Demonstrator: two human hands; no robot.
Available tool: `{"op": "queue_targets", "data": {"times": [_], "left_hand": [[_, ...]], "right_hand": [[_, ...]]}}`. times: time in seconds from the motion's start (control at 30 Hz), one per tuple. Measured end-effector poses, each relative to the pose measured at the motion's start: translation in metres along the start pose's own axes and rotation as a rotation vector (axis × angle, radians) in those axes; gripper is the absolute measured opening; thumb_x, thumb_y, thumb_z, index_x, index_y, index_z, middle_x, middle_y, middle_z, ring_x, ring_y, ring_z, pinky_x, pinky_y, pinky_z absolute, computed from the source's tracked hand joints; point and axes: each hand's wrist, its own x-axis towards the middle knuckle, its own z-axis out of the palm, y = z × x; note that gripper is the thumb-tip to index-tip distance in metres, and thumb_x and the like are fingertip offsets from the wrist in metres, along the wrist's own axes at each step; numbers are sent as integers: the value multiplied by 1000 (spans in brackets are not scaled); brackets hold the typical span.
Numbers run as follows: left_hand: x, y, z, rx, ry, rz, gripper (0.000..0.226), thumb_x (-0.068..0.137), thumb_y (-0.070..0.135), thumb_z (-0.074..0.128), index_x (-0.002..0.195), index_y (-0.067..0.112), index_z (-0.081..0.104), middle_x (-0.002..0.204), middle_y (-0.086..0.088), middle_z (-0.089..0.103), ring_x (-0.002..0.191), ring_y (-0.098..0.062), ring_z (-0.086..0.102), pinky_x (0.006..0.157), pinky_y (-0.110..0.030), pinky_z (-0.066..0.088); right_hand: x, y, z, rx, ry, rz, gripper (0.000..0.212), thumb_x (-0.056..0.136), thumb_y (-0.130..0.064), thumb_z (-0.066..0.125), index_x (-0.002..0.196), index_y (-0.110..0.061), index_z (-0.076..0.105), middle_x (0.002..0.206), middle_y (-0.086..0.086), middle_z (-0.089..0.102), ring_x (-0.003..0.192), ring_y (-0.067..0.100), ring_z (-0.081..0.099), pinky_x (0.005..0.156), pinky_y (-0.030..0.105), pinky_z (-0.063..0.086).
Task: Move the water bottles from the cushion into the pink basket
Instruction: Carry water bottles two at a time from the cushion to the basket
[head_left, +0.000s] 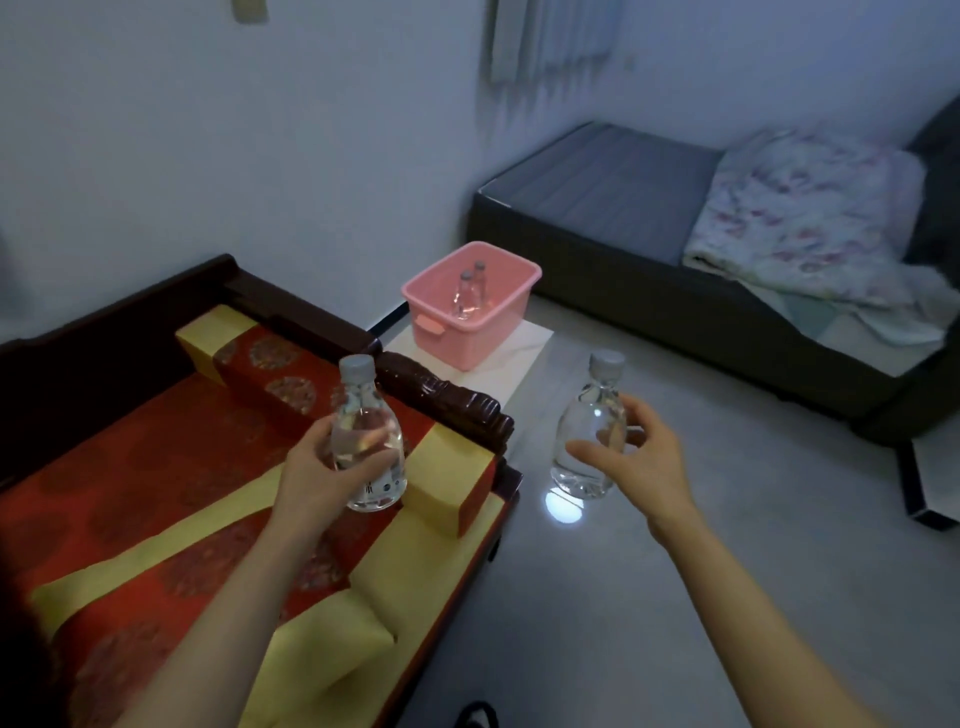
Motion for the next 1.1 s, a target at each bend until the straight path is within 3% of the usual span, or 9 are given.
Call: {"op": "queue_targets", "data": {"times": [0.1, 0.27, 0.37, 0.47, 0.67, 0.83, 1.1], "left_hand": [[43, 5, 32, -11, -31, 0, 44, 61, 16, 87, 92, 38, 67, 90, 14, 73, 83, -4, 69, 60, -14, 52], [118, 17, 93, -3, -74, -4, 50, 59, 20, 88, 100, 36, 64, 96, 8, 72, 89, -7, 69, 69, -21, 54], [147, 20, 119, -5, -86, -8, 48, 55, 26, 89, 93, 42, 66, 96, 10, 73, 89, -5, 69, 64, -17, 55], [182, 27, 147, -4, -87, -20, 51, 53, 28, 90, 98, 35, 67, 100, 4, 73, 92, -10, 70, 71, -25, 55], [264, 45, 217, 1, 42, -4, 54, 52, 21, 93, 99, 32, 67, 96, 4, 74, 85, -10, 72, 67, -23, 54], [319, 51, 271, -39, 179, -33, 52, 61, 18, 87, 104, 33, 62, 103, 7, 70, 88, -8, 69, 68, -24, 52], [389, 42, 325, -31, 295, -66, 56, 65, 13, 86, 113, 24, 60, 104, 11, 69, 84, 4, 68, 59, -9, 51]], "right_hand": [[42, 0, -11, -42, -6, 4, 55, 60, -25, 87, 96, -48, 53, 101, -11, 58, 94, 16, 59, 69, 30, 54], [126, 2, -33, -83, 18, 33, 63, 62, -25, 87, 114, -36, 53, 106, -4, 59, 99, 21, 58, 81, 39, 55], [162, 7, -45, -88, 16, 30, 65, 63, -22, 87, 118, -33, 54, 109, -4, 59, 101, 21, 57, 85, 41, 55], [207, 12, -59, -86, 5, 21, 64, 62, -21, 88, 117, -31, 56, 109, -4, 61, 100, 20, 58, 84, 41, 55], [336, 25, -87, -54, -49, -17, 64, 58, -23, 90, 113, -32, 57, 101, -8, 61, 92, 12, 58, 68, 24, 47], [442, 27, -102, -38, -166, -63, 66, 54, -24, 91, 111, -30, 59, 100, -6, 64, 87, 13, 60, 69, 21, 47], [570, 30, -88, -48, -327, -95, 60, 53, -34, 89, 102, -43, 56, 102, -9, 61, 93, 13, 59, 69, 24, 47]]}}
